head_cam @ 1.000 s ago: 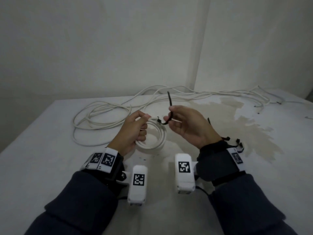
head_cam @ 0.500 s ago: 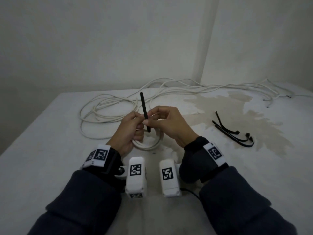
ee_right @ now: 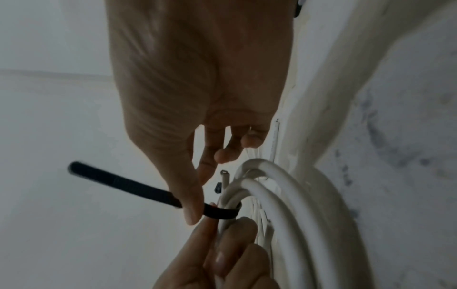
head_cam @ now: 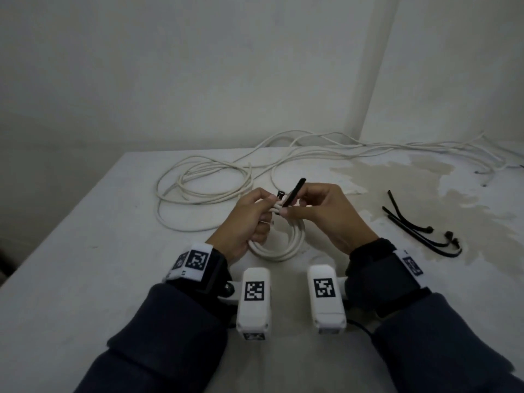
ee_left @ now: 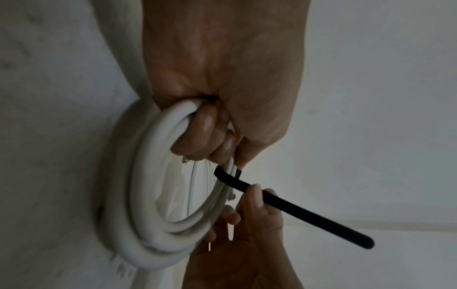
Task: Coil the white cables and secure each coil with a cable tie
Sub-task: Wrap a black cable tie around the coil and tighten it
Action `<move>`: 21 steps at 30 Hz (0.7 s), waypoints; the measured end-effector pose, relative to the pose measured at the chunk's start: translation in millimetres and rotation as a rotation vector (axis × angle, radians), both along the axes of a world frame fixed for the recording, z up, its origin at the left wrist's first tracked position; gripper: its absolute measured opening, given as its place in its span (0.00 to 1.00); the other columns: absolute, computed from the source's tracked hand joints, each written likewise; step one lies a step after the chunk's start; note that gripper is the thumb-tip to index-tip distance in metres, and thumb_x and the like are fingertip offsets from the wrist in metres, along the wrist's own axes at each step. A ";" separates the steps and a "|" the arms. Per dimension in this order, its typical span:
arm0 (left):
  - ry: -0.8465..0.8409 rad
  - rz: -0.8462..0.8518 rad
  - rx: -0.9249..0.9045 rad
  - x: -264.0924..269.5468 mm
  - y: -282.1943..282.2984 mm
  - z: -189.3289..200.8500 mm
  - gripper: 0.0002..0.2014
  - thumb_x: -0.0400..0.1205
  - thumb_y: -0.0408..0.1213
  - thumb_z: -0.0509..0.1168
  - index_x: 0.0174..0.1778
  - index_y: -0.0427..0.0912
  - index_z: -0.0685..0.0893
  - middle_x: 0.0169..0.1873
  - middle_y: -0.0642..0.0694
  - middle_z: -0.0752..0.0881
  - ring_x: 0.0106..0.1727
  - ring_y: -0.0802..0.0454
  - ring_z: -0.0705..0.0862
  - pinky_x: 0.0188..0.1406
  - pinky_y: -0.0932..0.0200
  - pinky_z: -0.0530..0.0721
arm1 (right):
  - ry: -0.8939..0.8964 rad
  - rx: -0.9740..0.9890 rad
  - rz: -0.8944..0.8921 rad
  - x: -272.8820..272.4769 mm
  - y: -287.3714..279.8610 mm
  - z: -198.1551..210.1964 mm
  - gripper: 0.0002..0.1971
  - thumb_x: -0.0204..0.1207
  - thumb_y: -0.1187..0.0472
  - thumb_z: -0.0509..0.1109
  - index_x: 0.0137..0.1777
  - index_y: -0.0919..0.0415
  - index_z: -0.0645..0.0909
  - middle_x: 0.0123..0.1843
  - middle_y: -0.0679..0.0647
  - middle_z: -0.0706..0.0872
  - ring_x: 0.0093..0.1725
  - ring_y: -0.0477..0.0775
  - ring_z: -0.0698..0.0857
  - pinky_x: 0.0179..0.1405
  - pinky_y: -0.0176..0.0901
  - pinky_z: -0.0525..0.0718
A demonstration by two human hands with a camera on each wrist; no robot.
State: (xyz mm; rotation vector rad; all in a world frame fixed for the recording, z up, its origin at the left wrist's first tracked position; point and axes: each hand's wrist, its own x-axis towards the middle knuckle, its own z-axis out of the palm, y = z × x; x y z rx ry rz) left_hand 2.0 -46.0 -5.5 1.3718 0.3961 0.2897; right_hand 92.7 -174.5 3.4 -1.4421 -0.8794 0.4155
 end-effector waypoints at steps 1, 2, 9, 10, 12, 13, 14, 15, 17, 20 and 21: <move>0.008 -0.006 0.004 0.1 -0.1 0.0 0.13 0.88 0.36 0.55 0.36 0.45 0.72 0.17 0.54 0.62 0.13 0.62 0.56 0.12 0.75 0.54 | -0.014 -0.003 0.009 0.7 0.0 -1.0 0.07 0.61 0.74 0.81 0.37 0.71 0.86 0.32 0.50 0.85 0.36 0.56 0.72 0.39 0.42 0.73; 0.016 -0.010 0.010 -0.2 -0.6 0.1 0.12 0.88 0.36 0.55 0.37 0.45 0.72 0.18 0.54 0.63 0.13 0.62 0.57 0.12 0.75 0.54 | -0.030 -0.009 0.019 1.3 0.0 -1.6 0.09 0.61 0.74 0.81 0.39 0.75 0.85 0.33 0.51 0.85 0.37 0.55 0.73 0.40 0.41 0.74; 0.059 0.010 0.031 3.3 -0.2 -1.8 0.08 0.87 0.37 0.57 0.42 0.45 0.69 0.23 0.49 0.65 0.13 0.62 0.59 0.11 0.74 0.56 | -0.044 -0.005 0.082 3.2 0.3 -4.1 0.11 0.61 0.76 0.81 0.32 0.59 0.87 0.32 0.45 0.85 0.42 0.55 0.81 0.49 0.49 0.80; 0.058 0.013 0.029 3.3 -0.1 -1.8 0.08 0.87 0.37 0.57 0.42 0.45 0.69 0.22 0.50 0.66 0.13 0.62 0.59 0.11 0.74 0.56 | -0.047 0.002 0.078 4.1 0.5 -5.0 0.11 0.61 0.75 0.81 0.33 0.58 0.87 0.33 0.45 0.86 0.42 0.54 0.82 0.49 0.47 0.80; 0.049 0.017 0.027 2.9 -0.1 -1.5 0.08 0.87 0.38 0.57 0.42 0.44 0.69 0.19 0.52 0.66 0.13 0.62 0.59 0.10 0.72 0.56 | -0.060 0.004 0.057 5.7 0.9 -6.6 0.08 0.61 0.75 0.81 0.35 0.63 0.88 0.38 0.46 0.86 0.45 0.51 0.83 0.47 0.41 0.79; 0.041 0.020 0.027 2.5 0.0 -1.4 0.08 0.87 0.37 0.57 0.41 0.44 0.69 0.18 0.54 0.66 0.13 0.62 0.59 0.10 0.72 0.56 | -0.074 -0.003 0.038 5.9 1.2 -6.4 0.07 0.61 0.74 0.81 0.37 0.67 0.88 0.42 0.47 0.86 0.46 0.48 0.83 0.45 0.36 0.79; 0.031 0.025 0.025 2.1 0.1 -1.2 0.09 0.87 0.37 0.58 0.40 0.44 0.69 0.17 0.54 0.66 0.14 0.62 0.59 0.11 0.72 0.55 | -0.082 -0.015 0.017 6.4 1.7 -6.6 0.08 0.61 0.75 0.81 0.39 0.70 0.87 0.46 0.49 0.86 0.47 0.45 0.84 0.43 0.32 0.79; 0.023 0.031 0.021 1.9 0.5 -1.2 0.10 0.87 0.37 0.58 0.39 0.44 0.69 0.17 0.54 0.66 0.14 0.61 0.59 0.11 0.72 0.55 | -0.073 -0.021 0.006 6.8 1.9 -6.8 0.08 0.61 0.75 0.81 0.41 0.72 0.87 0.50 0.50 0.87 0.48 0.43 0.85 0.42 0.31 0.81; 0.015 0.044 0.009 1.7 0.7 -1.3 0.11 0.87 0.36 0.58 0.37 0.45 0.68 0.17 0.54 0.65 0.14 0.61 0.58 0.12 0.73 0.54 | -0.028 -0.014 -0.008 7.3 1.7 -7.1 0.08 0.62 0.76 0.80 0.42 0.72 0.87 0.51 0.50 0.89 0.48 0.40 0.87 0.46 0.35 0.85; 0.007 0.049 -0.001 2.2 0.9 -1.3 0.13 0.86 0.35 0.58 0.36 0.45 0.68 0.16 0.54 0.64 0.14 0.61 0.57 0.13 0.73 0.53 | -0.029 -0.033 -0.040 8.9 1.7 -8.3 0.09 0.63 0.74 0.80 0.43 0.69 0.88 0.51 0.47 0.89 0.52 0.39 0.86 0.54 0.40 0.83; 0.002 0.046 -0.001 2.2 0.8 -1.4 0.13 0.86 0.35 0.58 0.35 0.45 0.68 0.16 0.54 0.64 0.14 0.61 0.57 0.13 0.74 0.53 | -0.047 -0.048 -0.048 9.2 2.1 -8.7 0.09 0.63 0.73 0.81 0.43 0.69 0.88 0.52 0.48 0.89 0.53 0.40 0.86 0.56 0.41 0.81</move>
